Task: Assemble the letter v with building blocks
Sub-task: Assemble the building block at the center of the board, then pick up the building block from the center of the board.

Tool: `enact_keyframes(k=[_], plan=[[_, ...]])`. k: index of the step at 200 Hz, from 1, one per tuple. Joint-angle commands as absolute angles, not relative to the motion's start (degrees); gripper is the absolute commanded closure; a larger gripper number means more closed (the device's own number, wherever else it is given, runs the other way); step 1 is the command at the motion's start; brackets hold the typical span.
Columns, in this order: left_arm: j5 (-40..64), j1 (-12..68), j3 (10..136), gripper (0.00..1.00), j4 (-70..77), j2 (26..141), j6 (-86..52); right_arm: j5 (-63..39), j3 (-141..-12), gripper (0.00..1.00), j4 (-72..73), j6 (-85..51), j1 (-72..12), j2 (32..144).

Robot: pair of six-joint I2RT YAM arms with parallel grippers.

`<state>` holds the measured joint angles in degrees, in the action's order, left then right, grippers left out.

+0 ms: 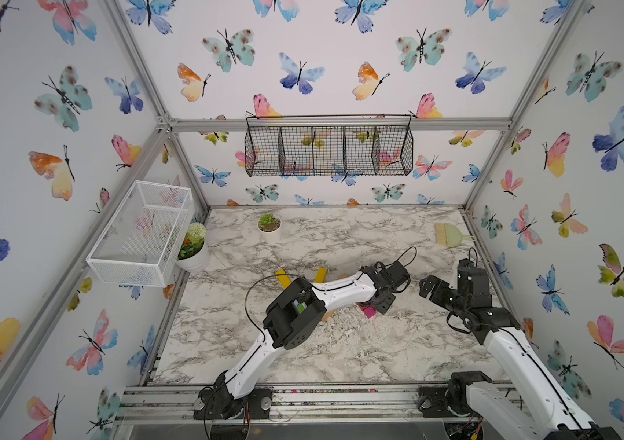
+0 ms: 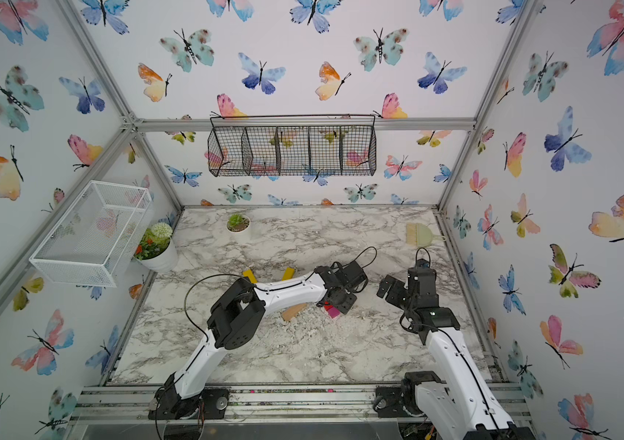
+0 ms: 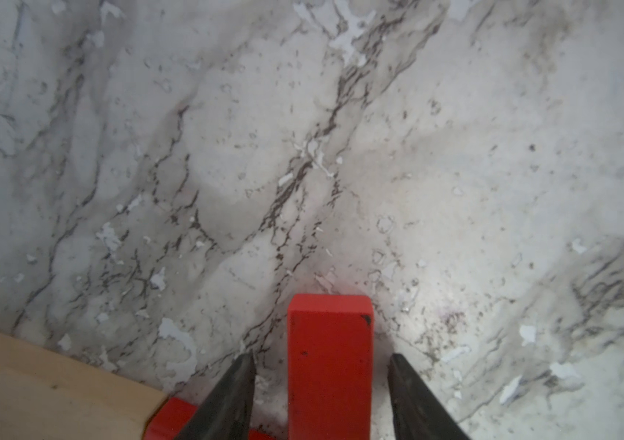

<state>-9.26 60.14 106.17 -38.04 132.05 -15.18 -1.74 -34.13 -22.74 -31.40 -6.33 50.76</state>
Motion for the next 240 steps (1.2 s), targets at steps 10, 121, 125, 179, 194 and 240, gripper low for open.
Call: enact_keyframes(k=[10,121,125,179,194,240], plan=[[-13.30,60.43,108.02,0.37,-39.87,127.57,-15.30,-1.23,-34.01,0.00,-23.82,-30.56,-6.10,50.81],[-23.71,57.23,99.08,0.07,-42.44,103.69,-12.90,-1.71,-33.79,0.00,-23.77,-29.81,-6.10,51.76],[-23.73,57.14,97.90,0.06,-42.47,102.86,-12.92,-1.84,-33.75,0.00,-23.73,-29.80,-6.15,51.83],[-21.55,55.57,83.84,0.06,-43.54,92.18,-13.09,-2.97,-33.53,0.00,-23.03,-29.44,-6.13,52.73],[-19.76,54.96,79.55,0.06,-42.48,89.81,-13.68,-3.05,-33.49,0.00,-22.94,-29.46,-6.15,52.90],[-14.01,52.81,69.21,0.06,-37.26,85.44,-14.33,-3.04,-33.06,0.00,-22.35,-29.27,-6.14,53.12]])
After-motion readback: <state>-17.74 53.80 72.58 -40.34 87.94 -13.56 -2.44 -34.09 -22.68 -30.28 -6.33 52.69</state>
